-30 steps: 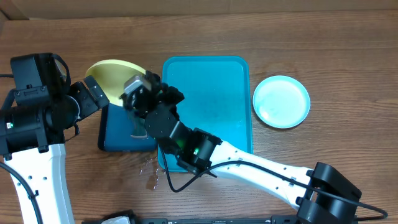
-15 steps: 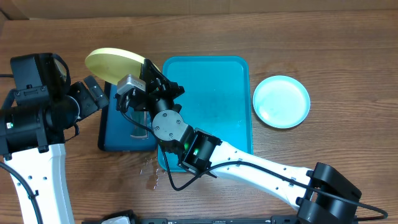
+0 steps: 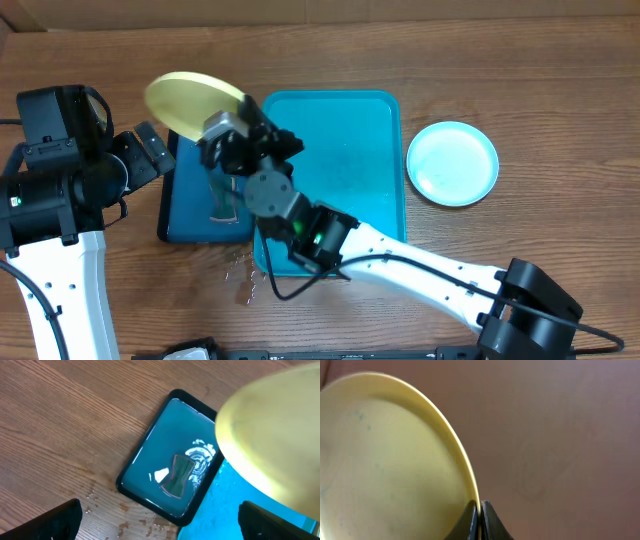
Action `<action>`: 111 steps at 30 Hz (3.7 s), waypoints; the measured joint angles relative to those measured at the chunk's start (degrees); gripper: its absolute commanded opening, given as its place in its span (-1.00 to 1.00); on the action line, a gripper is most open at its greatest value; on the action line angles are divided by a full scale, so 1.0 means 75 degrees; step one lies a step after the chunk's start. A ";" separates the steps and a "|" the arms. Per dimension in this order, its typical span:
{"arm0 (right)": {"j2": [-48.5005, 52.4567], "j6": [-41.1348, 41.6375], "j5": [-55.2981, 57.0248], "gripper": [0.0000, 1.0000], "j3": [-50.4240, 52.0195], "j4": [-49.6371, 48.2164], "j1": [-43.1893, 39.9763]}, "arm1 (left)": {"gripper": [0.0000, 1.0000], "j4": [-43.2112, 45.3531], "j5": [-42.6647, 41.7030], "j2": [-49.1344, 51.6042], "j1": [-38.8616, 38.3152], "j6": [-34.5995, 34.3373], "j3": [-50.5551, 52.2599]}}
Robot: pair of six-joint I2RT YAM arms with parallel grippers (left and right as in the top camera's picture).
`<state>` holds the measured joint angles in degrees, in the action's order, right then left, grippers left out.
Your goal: Clean dirty plates on tray and stack at the side
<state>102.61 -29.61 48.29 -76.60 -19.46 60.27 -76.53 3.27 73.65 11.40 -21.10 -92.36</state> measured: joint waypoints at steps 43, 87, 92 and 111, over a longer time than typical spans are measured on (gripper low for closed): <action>-0.0962 0.9148 -0.4249 -0.92 -0.0012 1.0745 -0.7688 | 1.00 -0.0003 0.0000 0.0003 0.0000 0.0000 0.0000; -0.0959 0.7944 -0.5473 1.00 0.1588 0.8676 -0.7726 | 1.00 -0.0003 0.0000 0.0003 0.0000 0.0000 0.0000; -0.0959 0.7938 -0.5476 1.00 0.1588 0.8673 -0.7726 | 1.00 0.0000 0.0000 0.0003 0.0000 -0.0003 0.0000; -0.0959 0.7933 -0.5531 1.00 0.1588 0.8676 -0.7726 | 1.00 -0.0003 0.0000 0.0003 0.0000 0.0000 0.0000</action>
<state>95.42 29.89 6.81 -64.69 45.60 2.33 -76.55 3.27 73.67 11.40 -21.10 -92.36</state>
